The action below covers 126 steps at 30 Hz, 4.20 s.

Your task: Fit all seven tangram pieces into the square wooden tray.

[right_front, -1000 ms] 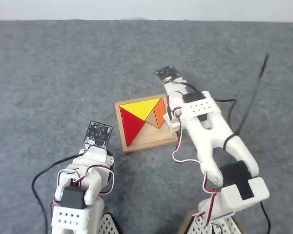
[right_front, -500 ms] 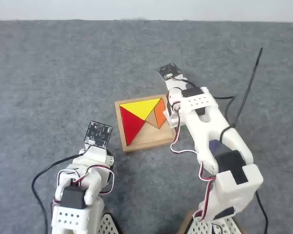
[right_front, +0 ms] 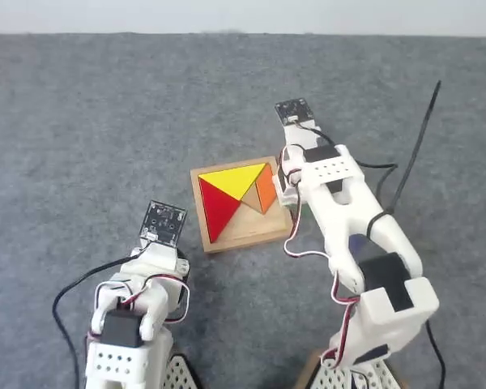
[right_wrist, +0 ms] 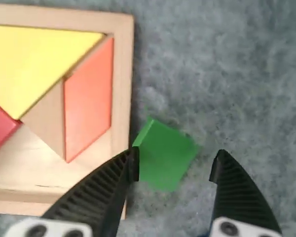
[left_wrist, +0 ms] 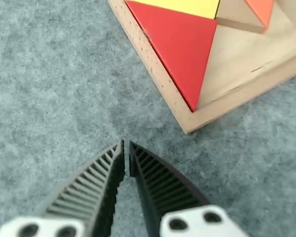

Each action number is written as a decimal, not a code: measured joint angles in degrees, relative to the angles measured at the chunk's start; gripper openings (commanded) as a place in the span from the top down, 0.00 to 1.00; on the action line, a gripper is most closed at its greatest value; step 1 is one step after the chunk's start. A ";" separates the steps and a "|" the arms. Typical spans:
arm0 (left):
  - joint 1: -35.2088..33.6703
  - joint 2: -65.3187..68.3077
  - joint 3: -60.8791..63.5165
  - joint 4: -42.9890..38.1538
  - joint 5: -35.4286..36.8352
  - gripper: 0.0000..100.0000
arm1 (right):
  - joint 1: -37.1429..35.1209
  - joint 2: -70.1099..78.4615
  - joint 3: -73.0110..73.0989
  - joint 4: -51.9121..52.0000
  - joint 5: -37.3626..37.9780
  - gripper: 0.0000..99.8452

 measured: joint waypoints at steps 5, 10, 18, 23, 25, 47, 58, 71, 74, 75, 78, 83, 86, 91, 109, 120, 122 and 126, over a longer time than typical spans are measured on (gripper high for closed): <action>0.00 0.00 0.00 0.00 0.00 0.98 | -0.35 0.00 0.00 -1.23 -0.18 0.75; 0.00 0.00 0.00 0.00 0.00 0.98 | -0.26 2.73 -0.70 -2.29 -0.18 0.75; 0.00 0.00 0.00 0.00 0.00 0.98 | -0.53 8.26 -3.25 0.18 -2.37 0.76; 0.00 0.00 0.00 0.00 0.00 0.98 | 1.41 8.53 -4.31 2.20 -4.57 0.76; 0.00 0.00 0.00 0.00 0.00 0.98 | 2.29 8.53 -4.31 2.46 -4.66 0.78; 0.00 0.00 0.00 0.00 0.00 0.98 | -3.96 -0.35 -8.44 9.05 5.89 0.94; 0.00 0.00 0.00 0.00 0.00 0.98 | -17.76 0.18 -8.53 7.56 13.01 0.94; 0.00 0.00 0.00 0.00 0.00 0.98 | -22.68 5.19 -8.53 5.63 15.82 0.93; 0.00 0.00 0.00 0.00 0.00 0.98 | -22.68 5.19 -8.53 5.63 16.62 0.83; 0.00 0.00 0.00 0.00 0.00 0.98 | -22.68 5.19 -8.53 5.63 16.79 0.80; 0.00 0.00 0.00 0.00 0.00 0.98 | -22.68 5.19 -8.53 5.63 16.79 0.74; 0.00 0.00 0.00 0.00 0.00 0.98 | -22.68 5.19 -8.53 5.63 16.79 0.74; 0.00 0.00 0.00 0.00 0.00 0.98 | -22.68 5.19 -8.53 5.63 16.79 0.74; 0.00 0.00 0.00 0.00 0.00 0.98 | -21.63 5.19 -8.53 5.63 16.79 0.74; 0.00 0.00 0.00 0.00 0.00 0.98 | -12.40 -5.01 6.59 -0.97 15.74 0.74; 0.00 0.00 0.00 0.00 0.00 0.98 | -6.33 -0.88 7.56 -2.46 15.38 0.74; 0.00 0.00 0.00 0.00 0.00 0.98 | -4.31 -0.26 7.47 -2.46 15.38 0.74; 0.09 0.00 0.00 0.00 0.00 0.98 | -0.53 -0.26 7.47 -2.64 15.30 0.74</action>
